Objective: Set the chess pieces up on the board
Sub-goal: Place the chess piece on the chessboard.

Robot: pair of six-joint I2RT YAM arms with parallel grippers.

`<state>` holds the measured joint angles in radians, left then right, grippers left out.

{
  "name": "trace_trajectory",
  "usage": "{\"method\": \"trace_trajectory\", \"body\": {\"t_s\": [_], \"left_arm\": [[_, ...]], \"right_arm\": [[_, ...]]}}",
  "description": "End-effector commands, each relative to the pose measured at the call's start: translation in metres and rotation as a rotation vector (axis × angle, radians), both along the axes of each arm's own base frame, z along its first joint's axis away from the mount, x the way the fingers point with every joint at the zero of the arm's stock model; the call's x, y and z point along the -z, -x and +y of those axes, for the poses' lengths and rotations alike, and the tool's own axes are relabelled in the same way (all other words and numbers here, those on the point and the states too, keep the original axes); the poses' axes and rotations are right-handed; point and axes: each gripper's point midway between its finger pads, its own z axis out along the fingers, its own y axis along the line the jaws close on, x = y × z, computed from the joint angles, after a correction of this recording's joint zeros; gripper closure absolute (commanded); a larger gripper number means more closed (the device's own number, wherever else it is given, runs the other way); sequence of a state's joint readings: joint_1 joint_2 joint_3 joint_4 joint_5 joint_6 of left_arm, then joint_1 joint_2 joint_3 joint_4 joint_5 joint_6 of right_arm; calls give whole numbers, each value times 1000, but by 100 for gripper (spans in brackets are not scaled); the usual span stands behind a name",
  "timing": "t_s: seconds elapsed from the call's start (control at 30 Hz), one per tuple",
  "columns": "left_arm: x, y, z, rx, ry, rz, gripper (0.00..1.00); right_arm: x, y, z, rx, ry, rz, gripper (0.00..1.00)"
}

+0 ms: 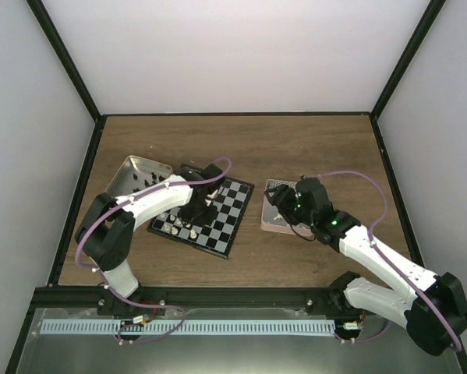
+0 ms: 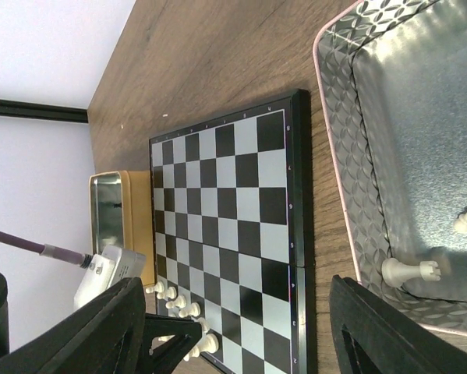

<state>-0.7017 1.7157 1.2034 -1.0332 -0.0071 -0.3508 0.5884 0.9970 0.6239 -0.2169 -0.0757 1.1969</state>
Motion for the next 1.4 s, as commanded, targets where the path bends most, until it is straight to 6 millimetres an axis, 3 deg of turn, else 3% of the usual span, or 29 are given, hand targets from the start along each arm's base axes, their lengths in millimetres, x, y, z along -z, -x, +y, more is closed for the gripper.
{"method": "trace_trajectory", "body": {"t_s": [0.0,0.23,0.63,0.9,1.07,1.2,1.27,1.37], "left_arm": [[3,0,6,5,-28,16,92],[21,4,20,12,-109,47,92],[25,-10,17,11,-104,33,90],[20,-11,15,18,-86,26,76],[3,-21,7,12,-48,-17,69],[-19,-32,-3,-1,15,-80,61],[-36,-43,-6,-32,65,-160,55],[-62,-61,6,-126,109,-313,53]], "right_arm": [[-8,-6,-8,32,9,-37,34],[-13,-6,-11,47,-3,-59,34],[-17,-5,-15,57,3,-77,33],[-16,-6,-13,48,-2,-74,33],[-16,-8,-9,29,5,-80,34],[-6,-12,-6,-38,107,-106,35],[13,-15,-12,-67,221,-65,38],[43,-18,-33,-65,384,27,45]]}}
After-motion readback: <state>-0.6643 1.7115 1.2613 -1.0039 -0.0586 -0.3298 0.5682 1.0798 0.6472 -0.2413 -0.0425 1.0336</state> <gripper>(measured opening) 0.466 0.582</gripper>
